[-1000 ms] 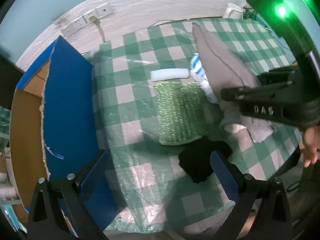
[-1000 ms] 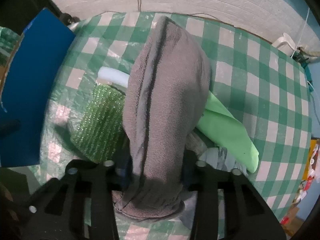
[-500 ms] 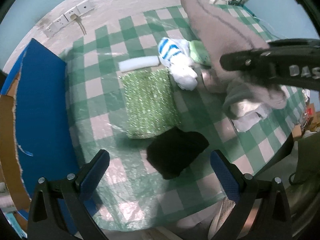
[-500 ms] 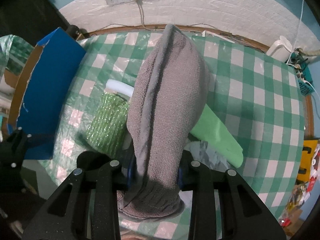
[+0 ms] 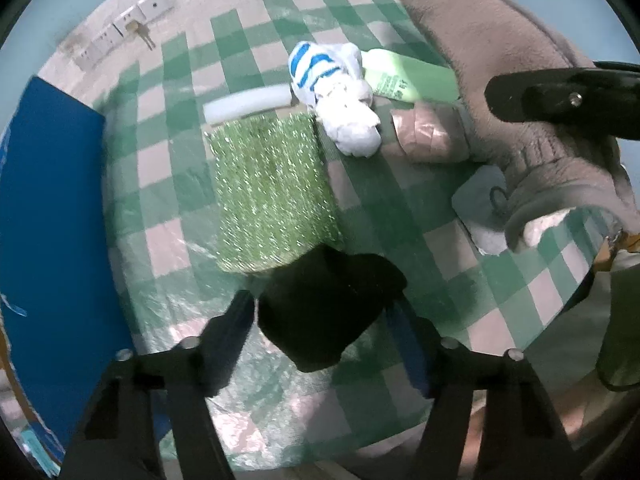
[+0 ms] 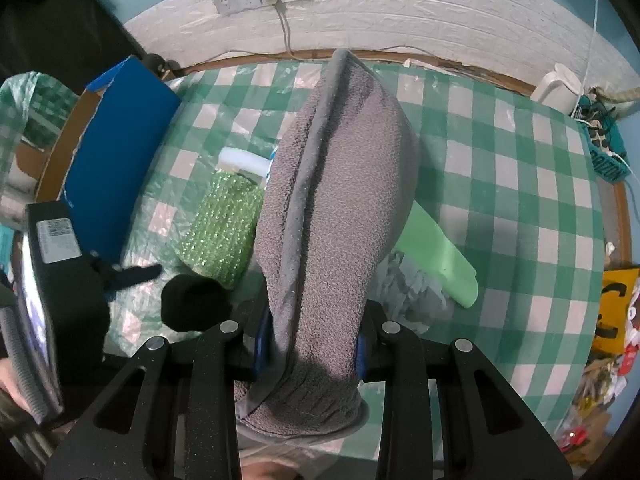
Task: Organize soft objects
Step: 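Carry the grey towel in the right tool while the left tool carries the black sock to the box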
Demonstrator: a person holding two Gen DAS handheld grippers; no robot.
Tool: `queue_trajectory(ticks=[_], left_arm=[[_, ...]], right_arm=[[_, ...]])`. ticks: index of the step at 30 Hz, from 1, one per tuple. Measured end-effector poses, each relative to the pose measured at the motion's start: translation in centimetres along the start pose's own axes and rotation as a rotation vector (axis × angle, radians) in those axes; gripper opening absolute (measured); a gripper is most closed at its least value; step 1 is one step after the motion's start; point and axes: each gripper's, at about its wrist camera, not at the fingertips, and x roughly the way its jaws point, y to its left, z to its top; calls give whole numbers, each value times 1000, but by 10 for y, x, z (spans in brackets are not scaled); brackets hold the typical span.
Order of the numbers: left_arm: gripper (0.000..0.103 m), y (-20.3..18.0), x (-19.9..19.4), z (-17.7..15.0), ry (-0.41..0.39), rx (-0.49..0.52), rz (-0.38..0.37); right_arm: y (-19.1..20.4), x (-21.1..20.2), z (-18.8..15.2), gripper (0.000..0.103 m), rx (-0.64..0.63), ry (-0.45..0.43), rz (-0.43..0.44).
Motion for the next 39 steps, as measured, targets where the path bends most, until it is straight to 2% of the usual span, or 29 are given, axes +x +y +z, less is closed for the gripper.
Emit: queue_trajectory(ticks=[4,9,16,23,31,39], left_arm=[[55,1,-1,-1,-2,-21,-17],[47,5,-8,-3,-23,-41,-40],[46,24,-32,-5,-82,-68,-51],[46,28,-71,-7,-163,-93,-37],[46,46,-106,-8,-245,-124,12],[46,74,-127,-15,-293,-180,48]], right_arm=[[-1,0,0,31,5,-1,1],[3,-4,1,31,-10,-8,5],[11,-14,4,31,-35,-30,8],[20,-27,7,31,-60,-60,7],[33,-38,13,31,-85,-86,22],[56,-45,23,31,-119,-102,44]])
